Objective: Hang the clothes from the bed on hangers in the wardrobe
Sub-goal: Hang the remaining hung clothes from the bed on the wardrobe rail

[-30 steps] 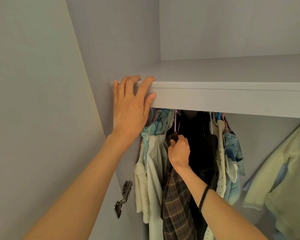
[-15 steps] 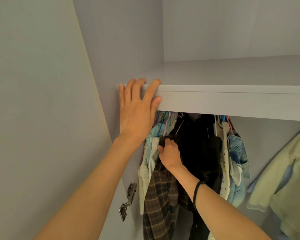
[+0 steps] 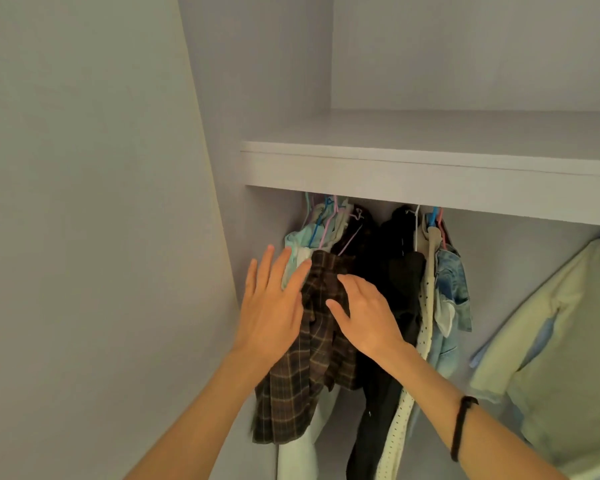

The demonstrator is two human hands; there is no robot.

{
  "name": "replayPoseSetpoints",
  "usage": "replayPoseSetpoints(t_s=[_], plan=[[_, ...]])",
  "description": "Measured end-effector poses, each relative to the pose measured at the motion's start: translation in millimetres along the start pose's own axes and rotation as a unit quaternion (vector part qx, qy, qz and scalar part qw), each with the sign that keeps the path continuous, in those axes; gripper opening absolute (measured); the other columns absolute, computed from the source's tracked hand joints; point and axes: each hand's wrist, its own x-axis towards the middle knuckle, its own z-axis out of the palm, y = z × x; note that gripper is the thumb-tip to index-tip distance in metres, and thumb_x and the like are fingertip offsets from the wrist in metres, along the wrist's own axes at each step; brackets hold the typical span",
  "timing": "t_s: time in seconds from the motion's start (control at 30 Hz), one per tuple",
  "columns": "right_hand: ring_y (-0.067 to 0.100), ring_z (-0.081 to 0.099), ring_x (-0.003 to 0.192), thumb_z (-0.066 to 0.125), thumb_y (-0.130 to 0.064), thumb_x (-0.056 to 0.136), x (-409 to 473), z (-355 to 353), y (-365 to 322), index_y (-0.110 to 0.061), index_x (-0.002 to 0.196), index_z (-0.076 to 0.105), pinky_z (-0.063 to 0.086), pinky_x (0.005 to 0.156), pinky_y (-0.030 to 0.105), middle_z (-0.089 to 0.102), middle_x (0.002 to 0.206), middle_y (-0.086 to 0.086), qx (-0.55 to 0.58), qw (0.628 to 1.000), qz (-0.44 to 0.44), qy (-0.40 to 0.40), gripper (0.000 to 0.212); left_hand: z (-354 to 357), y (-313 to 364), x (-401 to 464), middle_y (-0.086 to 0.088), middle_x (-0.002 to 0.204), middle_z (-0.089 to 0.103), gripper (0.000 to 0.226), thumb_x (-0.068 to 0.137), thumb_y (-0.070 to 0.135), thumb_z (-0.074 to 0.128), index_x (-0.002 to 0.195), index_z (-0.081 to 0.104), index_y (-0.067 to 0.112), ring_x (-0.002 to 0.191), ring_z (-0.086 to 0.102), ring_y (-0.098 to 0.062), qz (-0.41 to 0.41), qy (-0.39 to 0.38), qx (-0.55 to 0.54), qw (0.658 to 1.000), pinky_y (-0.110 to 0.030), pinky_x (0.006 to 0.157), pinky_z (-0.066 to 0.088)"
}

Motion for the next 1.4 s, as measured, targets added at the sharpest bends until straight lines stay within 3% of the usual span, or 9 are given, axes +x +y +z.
replayPoseSetpoints(t_s=[0.2,0.37,0.5,0.63,0.73,0.8,1.03,1.27,1.4], plan=[[0.016,0.022,0.14,0.036,-0.046,0.096,-51.4,15.7,3.0,-0.018,0.145,0.025,0.019,0.116,0.034,0.027,0.151,0.002,-0.003,0.995,-0.063,-0.077,0.058,-4.3,23.2,-94.3,-0.014,0.131,0.053,0.056,0.076,0.022,0.072,0.127,0.048,0.02,0.123,0.047,-0.038,-0.101,-0.099,0.051,0.989,-0.052,0.099,0.032],[0.016,0.022,0.14,0.038,-0.047,0.095,-91.2,31.1,1.5,-0.018,0.144,0.028,0.017,0.116,0.035,0.028,0.151,0.002,0.021,0.975,-0.168,-0.142,0.058,-28.9,46.5,-176.0,-0.014,0.133,0.051,0.041,0.091,0.032,0.035,0.13,0.043,0.02,0.125,0.046,-0.036,-0.224,-0.117,0.077,0.964,-0.048,0.1,0.034],[0.018,0.024,0.139,0.04,-0.045,0.095,-118.1,41.3,-25.0,-0.015,0.144,0.03,0.016,0.114,0.035,0.031,0.149,0.004,0.032,0.948,-0.262,-0.177,0.058,-62.2,71.6,-244.7,-0.014,0.134,0.049,0.045,0.092,0.035,0.028,0.131,0.044,0.019,0.127,0.044,-0.038,-0.327,-0.147,0.095,0.929,-0.047,0.101,0.033],[0.016,0.017,0.141,0.034,-0.048,0.096,-168.7,55.3,-74.2,-0.018,0.146,0.022,0.009,0.115,0.032,0.023,0.153,0.001,0.049,0.906,-0.346,-0.239,0.06,-109.2,95.3,-320.7,-0.013,0.131,0.052,0.045,0.091,0.037,0.031,0.129,0.047,0.02,0.125,0.045,-0.037,-0.42,-0.168,0.139,0.881,-0.048,0.1,0.035],[0.015,0.013,0.142,0.033,-0.05,0.096,-214.1,60.5,-119.9,-0.021,0.147,0.019,0.009,0.116,0.032,0.018,0.154,-0.001,0.07,0.867,-0.412,-0.272,0.06,-153.6,114.3,-375.0,-0.014,0.132,0.05,0.043,0.088,0.027,0.058,0.128,0.049,0.017,0.128,0.04,-0.037,-0.49,-0.134,0.17,0.844,-0.051,0.1,0.036],[0.015,0.015,0.141,0.036,-0.049,0.095,-246.6,62.9,-154.0,-0.022,0.147,0.02,0.01,0.115,0.032,0.02,0.154,-0.002,0.09,0.838,-0.455,-0.287,0.06,-187.0,129.7,-408.5,-0.014,0.13,0.052,0.049,0.081,0.021,0.068,0.126,0.051,0.016,0.127,0.04,-0.036,-0.538,-0.113,0.193,0.813,-0.051,0.098,0.038],[0.03,0.06,0.11,0.041,-0.049,0.083,-422.7,55.5,-292.1,-0.007,0.119,0.06,0.045,0.093,0.048,0.063,0.117,0.013,0.156,0.707,-0.617,-0.308,0.058,-321.2,214.5,-545.0,-0.016,0.128,0.053,0.043,0.086,0.031,0.035,0.126,0.042,0.017,0.123,0.04,-0.034,-0.667,-0.045,0.293,0.684,-0.043,0.099,0.03],[0.033,0.061,0.1,0.045,-0.048,0.083,-620.5,30.1,-356.4,-0.008,0.118,0.058,0.048,0.087,0.046,0.062,0.115,0.012,0.2,0.542,-0.733,-0.358,0.054,-422.8,345.9,-663.6,-0.016,0.128,0.055,0.042,0.087,0.031,0.034,0.124,0.047,0.017,0.12,0.05,-0.036,-0.802,-0.044,0.345,0.486,-0.045,0.092,0.047],[0.031,0.06,0.106,0.047,-0.047,0.084,-709.7,20.7,-369.0,-0.009,0.12,0.057,0.047,0.09,0.045,0.061,0.12,0.011,0.193,0.451,-0.782,-0.383,0.054,-439.9,416.8,-707.0,-0.015,0.134,0.051,0.042,0.091,0.029,0.043,0.13,0.051,0.016,0.128,0.043,-0.036,-0.874,-0.066,0.312,0.368,-0.047,0.099,0.04]])
